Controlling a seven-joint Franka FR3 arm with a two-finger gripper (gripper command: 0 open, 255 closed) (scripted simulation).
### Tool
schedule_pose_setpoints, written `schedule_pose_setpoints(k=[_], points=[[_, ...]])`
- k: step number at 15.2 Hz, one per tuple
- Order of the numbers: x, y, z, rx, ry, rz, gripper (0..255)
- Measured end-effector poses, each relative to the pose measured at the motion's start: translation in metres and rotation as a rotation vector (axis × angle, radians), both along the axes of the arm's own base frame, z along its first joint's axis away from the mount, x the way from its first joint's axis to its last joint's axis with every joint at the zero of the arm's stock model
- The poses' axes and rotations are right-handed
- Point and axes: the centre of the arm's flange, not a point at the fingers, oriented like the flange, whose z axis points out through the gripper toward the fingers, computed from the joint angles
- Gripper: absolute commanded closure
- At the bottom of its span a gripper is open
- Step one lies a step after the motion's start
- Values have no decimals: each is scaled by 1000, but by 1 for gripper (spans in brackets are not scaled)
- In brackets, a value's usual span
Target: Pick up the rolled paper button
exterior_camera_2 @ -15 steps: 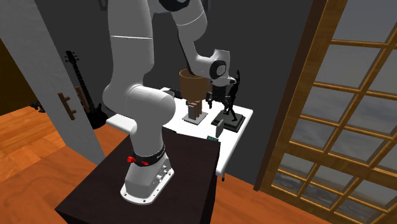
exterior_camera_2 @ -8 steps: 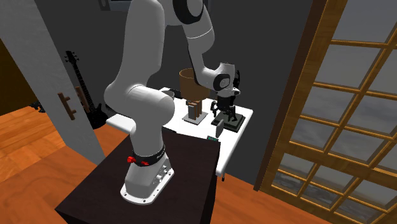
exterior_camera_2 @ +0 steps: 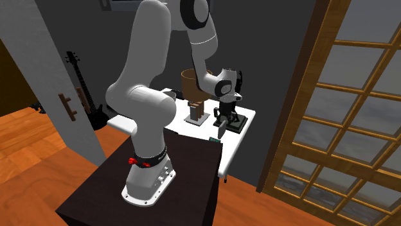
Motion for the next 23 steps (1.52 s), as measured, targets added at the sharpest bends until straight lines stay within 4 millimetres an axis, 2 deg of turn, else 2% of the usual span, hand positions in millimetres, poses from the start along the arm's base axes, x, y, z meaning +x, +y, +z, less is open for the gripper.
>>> schedule_pose_setpoints(k=[10,23], points=[[1,0,2,-1,-2,0,255],[0,1,69,0,-1,0,255]])
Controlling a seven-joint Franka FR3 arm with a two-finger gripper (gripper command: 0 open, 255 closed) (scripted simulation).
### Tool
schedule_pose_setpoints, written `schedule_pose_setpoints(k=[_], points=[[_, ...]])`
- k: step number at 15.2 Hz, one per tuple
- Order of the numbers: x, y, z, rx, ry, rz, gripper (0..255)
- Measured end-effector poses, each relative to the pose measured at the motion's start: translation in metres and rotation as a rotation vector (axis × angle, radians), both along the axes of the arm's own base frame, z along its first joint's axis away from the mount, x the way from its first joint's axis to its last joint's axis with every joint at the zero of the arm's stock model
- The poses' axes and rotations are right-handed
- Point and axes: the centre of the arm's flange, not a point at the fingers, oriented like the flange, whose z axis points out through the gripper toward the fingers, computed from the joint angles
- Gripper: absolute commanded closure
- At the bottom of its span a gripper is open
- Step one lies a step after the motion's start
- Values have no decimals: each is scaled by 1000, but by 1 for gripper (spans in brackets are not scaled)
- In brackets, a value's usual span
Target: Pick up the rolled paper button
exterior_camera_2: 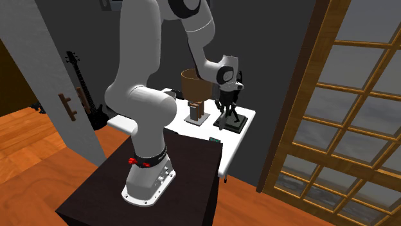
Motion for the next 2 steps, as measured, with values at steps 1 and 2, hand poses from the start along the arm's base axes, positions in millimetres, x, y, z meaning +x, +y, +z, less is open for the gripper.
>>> schedule_pose_setpoints(k=[1,2], points=[[0,-1,5,0,0,0,255],[0,-1,8,0,0,0,255]])
